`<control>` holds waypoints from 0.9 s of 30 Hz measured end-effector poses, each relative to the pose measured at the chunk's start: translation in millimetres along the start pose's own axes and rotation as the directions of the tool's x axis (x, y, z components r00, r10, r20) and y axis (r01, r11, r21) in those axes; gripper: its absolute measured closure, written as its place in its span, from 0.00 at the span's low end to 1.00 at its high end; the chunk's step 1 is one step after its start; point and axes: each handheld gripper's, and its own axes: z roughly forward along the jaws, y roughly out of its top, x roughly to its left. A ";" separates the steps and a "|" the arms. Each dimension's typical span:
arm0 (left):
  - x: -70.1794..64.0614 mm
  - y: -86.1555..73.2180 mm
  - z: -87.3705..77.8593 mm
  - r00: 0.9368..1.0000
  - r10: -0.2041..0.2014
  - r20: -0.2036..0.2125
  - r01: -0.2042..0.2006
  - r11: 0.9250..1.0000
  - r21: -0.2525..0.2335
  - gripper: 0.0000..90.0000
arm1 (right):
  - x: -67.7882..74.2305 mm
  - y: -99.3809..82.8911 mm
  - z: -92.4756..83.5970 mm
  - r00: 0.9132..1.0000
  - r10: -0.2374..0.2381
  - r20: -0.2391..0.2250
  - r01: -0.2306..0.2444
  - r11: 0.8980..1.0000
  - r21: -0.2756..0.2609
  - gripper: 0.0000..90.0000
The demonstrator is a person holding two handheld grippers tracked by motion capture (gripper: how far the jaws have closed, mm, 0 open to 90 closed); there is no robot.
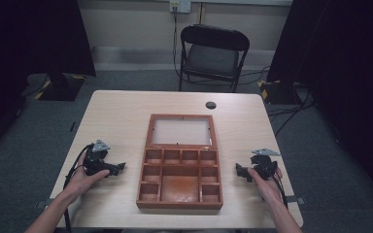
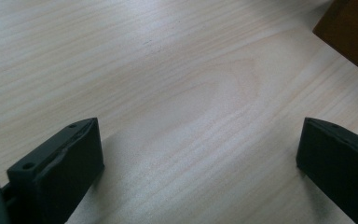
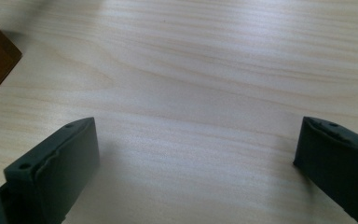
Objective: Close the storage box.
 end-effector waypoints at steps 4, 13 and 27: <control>-0.4 1.0 -0.1 1.000 -0.002 -0.008 0.002 1.000 0.007 0.00 | 0.8 0.2 0.2 1.000 0.010 0.007 -0.010 1.000 -0.001 0.00; -4.2 7.4 -6.8 0.999 -0.048 0.010 0.048 0.999 -0.001 0.19 | 4.7 1.4 -2.6 1.000 0.008 0.005 -0.008 1.000 0.020 0.04; -8.2 32.4 -27.1 0.986 -0.155 0.070 0.161 0.983 -0.093 0.19 | 12.1 11.5 -7.1 0.997 0.002 -0.078 0.001 0.999 0.038 0.16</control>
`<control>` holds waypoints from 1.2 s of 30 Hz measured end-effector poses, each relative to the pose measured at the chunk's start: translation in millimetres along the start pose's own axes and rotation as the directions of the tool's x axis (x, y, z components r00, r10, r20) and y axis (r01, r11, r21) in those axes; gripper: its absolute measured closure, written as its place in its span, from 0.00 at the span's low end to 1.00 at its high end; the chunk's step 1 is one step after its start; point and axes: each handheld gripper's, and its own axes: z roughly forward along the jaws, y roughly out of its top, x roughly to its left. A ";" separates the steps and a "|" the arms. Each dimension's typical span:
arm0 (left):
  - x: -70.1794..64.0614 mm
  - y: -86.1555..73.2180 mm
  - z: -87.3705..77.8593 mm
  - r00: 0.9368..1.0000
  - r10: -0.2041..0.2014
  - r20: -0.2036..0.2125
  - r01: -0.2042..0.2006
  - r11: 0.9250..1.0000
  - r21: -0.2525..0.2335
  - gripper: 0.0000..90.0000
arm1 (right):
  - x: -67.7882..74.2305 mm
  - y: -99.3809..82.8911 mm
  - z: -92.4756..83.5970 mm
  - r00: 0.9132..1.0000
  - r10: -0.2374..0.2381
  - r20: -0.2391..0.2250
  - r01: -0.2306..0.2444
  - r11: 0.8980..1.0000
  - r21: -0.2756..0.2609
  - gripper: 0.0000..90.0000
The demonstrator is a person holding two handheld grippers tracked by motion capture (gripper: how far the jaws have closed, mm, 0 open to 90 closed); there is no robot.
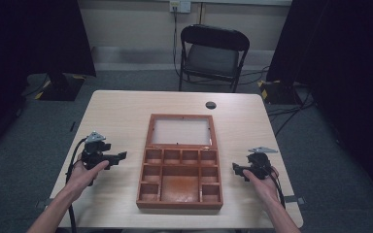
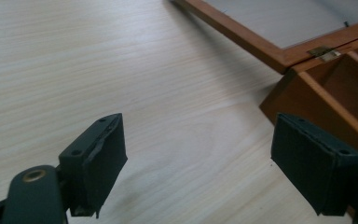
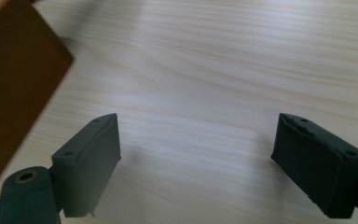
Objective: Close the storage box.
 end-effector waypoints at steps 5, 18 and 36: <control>-3.9 9.7 2.3 1.000 -0.031 0.006 0.031 1.000 -0.007 0.19 | 6.2 15.5 -9.6 0.999 -0.051 -0.004 0.050 0.997 -0.051 0.17; -11.1 53.5 10.6 0.999 0.033 -0.004 -0.033 0.999 -0.030 0.20 | 16.0 69.1 -11.5 0.993 -0.047 -0.108 0.034 0.992 -0.124 0.18; -19.1 67.7 71.2 0.999 0.017 0.049 -0.018 0.999 0.034 0.24 | 43.2 96.5 47.6 0.971 -0.127 -0.203 0.115 0.991 -0.066 0.18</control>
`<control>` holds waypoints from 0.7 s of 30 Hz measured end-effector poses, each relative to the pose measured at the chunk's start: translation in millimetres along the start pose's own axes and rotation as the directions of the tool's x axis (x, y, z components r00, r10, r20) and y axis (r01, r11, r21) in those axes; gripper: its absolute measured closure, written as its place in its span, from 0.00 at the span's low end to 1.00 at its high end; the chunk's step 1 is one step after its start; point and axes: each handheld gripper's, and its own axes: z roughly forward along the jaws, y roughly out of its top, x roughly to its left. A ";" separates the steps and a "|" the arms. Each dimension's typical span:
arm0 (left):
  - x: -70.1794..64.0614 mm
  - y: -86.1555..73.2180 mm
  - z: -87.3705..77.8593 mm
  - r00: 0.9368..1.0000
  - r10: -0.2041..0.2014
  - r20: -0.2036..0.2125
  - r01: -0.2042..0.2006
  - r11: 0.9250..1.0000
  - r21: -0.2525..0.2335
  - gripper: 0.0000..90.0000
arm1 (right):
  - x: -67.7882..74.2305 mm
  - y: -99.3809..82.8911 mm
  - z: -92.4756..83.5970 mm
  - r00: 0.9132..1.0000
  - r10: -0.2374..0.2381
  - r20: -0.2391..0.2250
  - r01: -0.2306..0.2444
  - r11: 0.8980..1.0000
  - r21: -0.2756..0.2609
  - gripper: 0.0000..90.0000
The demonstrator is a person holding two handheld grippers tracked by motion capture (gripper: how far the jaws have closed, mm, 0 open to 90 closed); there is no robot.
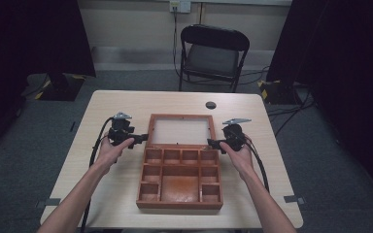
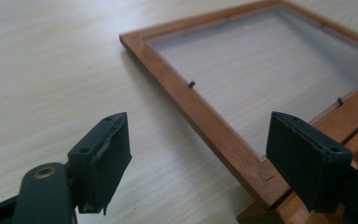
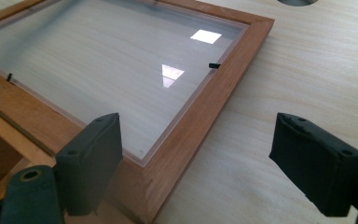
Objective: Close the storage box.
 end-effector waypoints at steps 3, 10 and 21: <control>-2.9 0.5 7.7 1.000 0.007 0.000 -0.007 0.999 0.037 0.24 | -0.5 2.3 6.7 1.000 0.007 0.001 -0.007 1.000 0.011 0.18; -3.2 2.4 22.1 0.999 -0.037 0.031 0.034 0.996 0.083 0.26 | -0.7 6.1 14.0 0.998 0.047 -0.031 -0.047 0.999 0.013 0.18; -7.7 -2.1 27.0 0.995 -0.087 0.052 0.083 0.995 0.062 0.25 | -2.9 1.7 21.5 0.991 0.121 -0.063 -0.119 0.992 0.028 0.15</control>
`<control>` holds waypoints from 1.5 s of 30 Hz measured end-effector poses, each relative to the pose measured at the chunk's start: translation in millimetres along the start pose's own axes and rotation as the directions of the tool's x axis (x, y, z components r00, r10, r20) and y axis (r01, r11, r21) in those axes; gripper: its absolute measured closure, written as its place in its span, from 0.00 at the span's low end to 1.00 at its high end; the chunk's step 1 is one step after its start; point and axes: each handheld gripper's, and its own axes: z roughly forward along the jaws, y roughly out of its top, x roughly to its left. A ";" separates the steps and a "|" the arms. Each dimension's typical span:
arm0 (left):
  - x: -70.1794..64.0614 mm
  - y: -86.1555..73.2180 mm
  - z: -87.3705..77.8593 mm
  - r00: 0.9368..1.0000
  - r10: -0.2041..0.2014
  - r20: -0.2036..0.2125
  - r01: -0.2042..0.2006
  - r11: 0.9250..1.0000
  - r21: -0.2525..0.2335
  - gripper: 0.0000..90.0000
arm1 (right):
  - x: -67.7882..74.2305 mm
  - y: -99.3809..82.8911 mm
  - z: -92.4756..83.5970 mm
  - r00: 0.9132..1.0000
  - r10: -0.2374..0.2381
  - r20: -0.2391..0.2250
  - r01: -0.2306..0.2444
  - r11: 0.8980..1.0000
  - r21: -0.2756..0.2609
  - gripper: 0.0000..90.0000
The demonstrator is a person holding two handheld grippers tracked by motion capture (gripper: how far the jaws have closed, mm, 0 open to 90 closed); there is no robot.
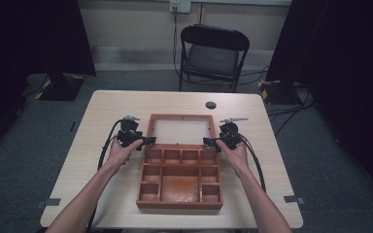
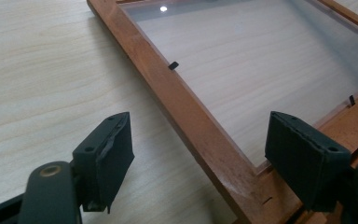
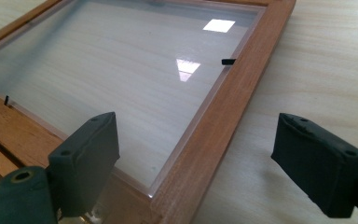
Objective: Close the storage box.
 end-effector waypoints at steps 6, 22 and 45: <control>-4.3 0.5 6.3 1.000 -0.015 0.012 0.015 1.000 0.005 0.20 | -3.9 -1.6 6.8 0.997 0.058 -0.059 -0.059 0.998 -0.003 0.15; -0.1 -1.1 22.7 0.988 -0.117 0.102 0.116 0.993 0.023 0.06 | 0.8 -1.6 20.5 0.984 0.124 -0.129 -0.124 0.992 0.012 0.10; -8.4 7.8 18.8 0.992 -0.045 0.119 0.044 0.999 0.005 0.17 | 4.1 3.3 7.2 0.995 0.056 -0.081 -0.062 0.995 -0.081 0.24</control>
